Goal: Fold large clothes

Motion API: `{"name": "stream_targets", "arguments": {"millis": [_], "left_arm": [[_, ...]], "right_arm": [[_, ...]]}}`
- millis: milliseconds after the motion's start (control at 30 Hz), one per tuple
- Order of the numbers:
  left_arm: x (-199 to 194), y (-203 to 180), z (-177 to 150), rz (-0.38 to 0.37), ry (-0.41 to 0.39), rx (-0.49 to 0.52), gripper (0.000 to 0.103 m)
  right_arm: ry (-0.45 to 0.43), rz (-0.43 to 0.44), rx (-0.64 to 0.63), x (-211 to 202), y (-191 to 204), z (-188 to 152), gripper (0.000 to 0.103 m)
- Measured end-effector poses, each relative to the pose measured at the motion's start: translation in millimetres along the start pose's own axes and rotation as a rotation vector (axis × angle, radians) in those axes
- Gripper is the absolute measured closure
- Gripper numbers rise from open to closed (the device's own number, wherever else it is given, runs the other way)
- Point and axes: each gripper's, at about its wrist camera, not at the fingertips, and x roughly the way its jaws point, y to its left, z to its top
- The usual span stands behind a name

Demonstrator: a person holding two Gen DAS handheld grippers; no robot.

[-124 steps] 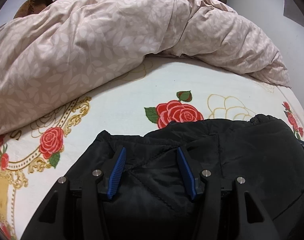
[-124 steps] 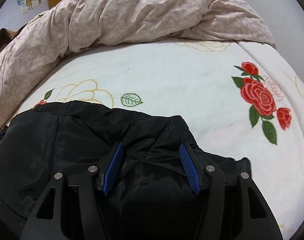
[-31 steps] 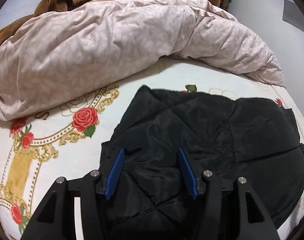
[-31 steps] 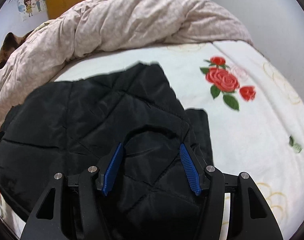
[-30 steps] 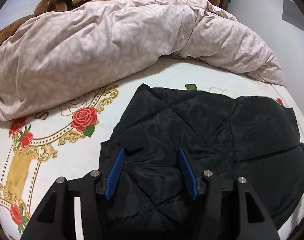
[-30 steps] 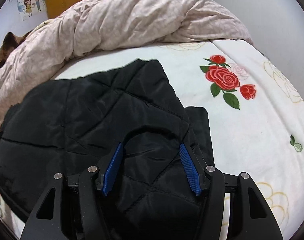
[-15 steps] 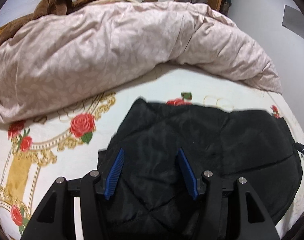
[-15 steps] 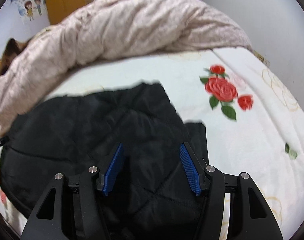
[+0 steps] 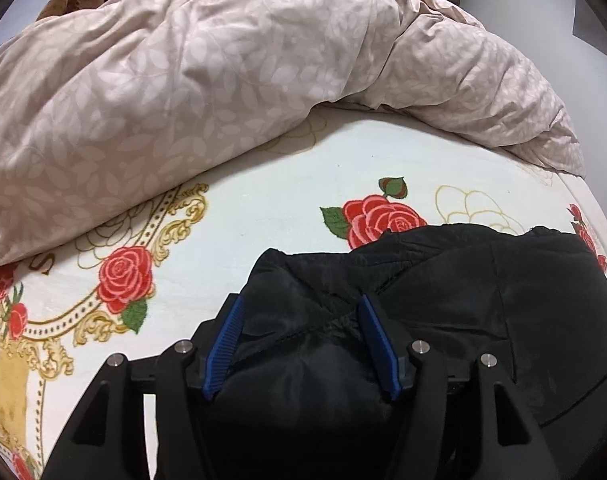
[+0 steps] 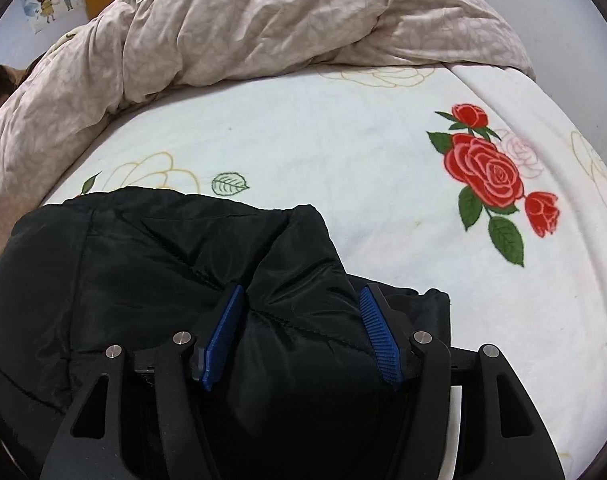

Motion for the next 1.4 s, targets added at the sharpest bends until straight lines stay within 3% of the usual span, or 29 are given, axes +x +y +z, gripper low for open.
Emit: {"name": "stream_targets", "arguments": {"millis": [133,267,467,600,933,1400], "left_arm": [[-4,0,4,0.015,0.008,0.006,0.041],[-28,1,7,0.01,-0.013,0.007,0.041],[-77,6,-4,-0.011,-0.057,0.003,0.041],[-99,9,-22,-0.011,-0.066,-0.001,0.041],[-104,19,-61,0.008,-0.006,-0.032,0.041],[-102,32,-65,-0.005,-0.018,-0.076,0.041]], "right_arm": [[0.002,-0.037,-0.016,-4,5,5,0.043],[-0.051,-0.088,-0.041,-35,14,4,0.043],[-0.125,-0.104,-0.072,-89,24,-13,0.043],[-0.129,-0.1,-0.085,-109,27,-31,0.042],[-0.09,-0.089,-0.073,-117,28,-63,0.042],[-0.072,-0.095,-0.076,-112,23,-77,0.042]]}}
